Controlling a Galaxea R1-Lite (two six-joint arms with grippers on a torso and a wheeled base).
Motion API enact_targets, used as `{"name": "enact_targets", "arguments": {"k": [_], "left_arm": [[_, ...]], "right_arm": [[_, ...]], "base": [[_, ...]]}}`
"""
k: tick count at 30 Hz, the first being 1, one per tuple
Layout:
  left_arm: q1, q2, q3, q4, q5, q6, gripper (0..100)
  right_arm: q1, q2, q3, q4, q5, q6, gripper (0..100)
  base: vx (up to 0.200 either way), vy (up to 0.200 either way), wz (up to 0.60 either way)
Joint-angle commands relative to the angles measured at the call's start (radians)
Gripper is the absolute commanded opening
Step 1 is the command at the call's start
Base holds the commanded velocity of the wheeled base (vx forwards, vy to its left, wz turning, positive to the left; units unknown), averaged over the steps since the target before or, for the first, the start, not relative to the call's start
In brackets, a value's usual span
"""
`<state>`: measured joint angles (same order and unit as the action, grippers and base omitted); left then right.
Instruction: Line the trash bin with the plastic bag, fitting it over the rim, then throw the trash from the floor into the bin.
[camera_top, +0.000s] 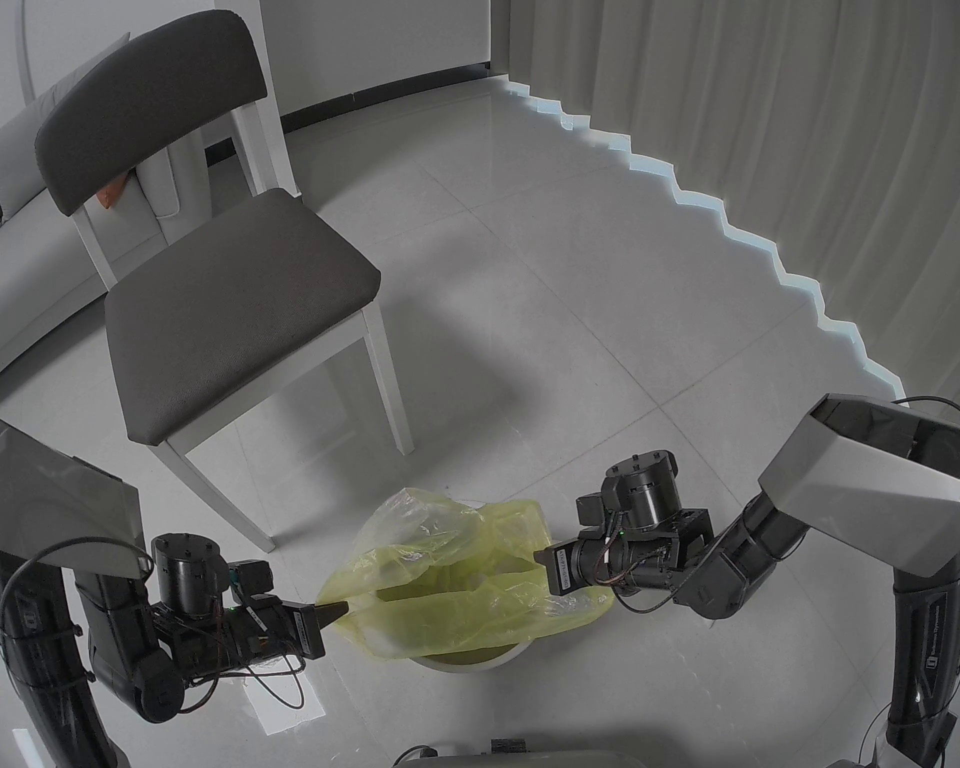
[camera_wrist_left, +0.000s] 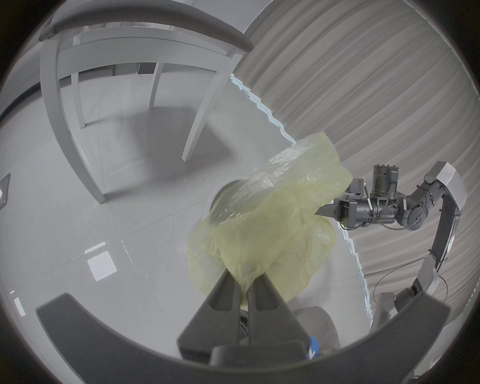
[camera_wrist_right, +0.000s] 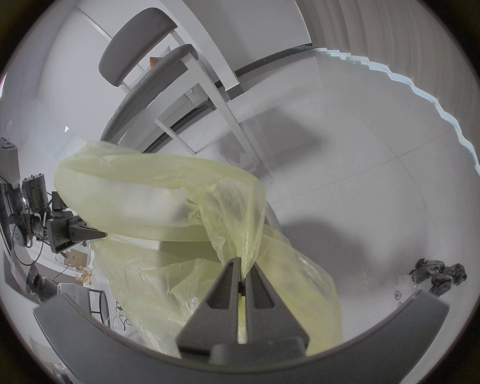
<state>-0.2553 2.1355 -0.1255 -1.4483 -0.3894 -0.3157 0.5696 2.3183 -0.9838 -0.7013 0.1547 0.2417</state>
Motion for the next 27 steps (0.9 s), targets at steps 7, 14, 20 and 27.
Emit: {"name": "enact_targets", "arguments": {"k": [7,14,20,27], "left_arm": [[-0.036,0.187,0.029,-0.123,0.001,0.000,0],[-0.036,0.188,0.026,-0.123,0.006,0.000,0],[-0.028,0.236,-0.054,-0.123,0.012,0.001,0],[-0.012,0.284,-0.120,-0.123,0.018,0.000,0]], "right_arm": [[-0.059,-0.023,0.105,-0.015,-0.003,0.002,0],[-0.034,-0.019,0.109,-0.021,-0.004,-0.001,0],[-0.071,0.041,0.008,-0.007,-0.004,-0.002,0],[-0.097,0.098,-0.062,-0.001,-0.004,-0.004,0]], "base": [[0.000,0.000,0.00],[0.000,0.000,0.00],[0.000,0.000,0.00],[0.000,0.000,0.00]]}}
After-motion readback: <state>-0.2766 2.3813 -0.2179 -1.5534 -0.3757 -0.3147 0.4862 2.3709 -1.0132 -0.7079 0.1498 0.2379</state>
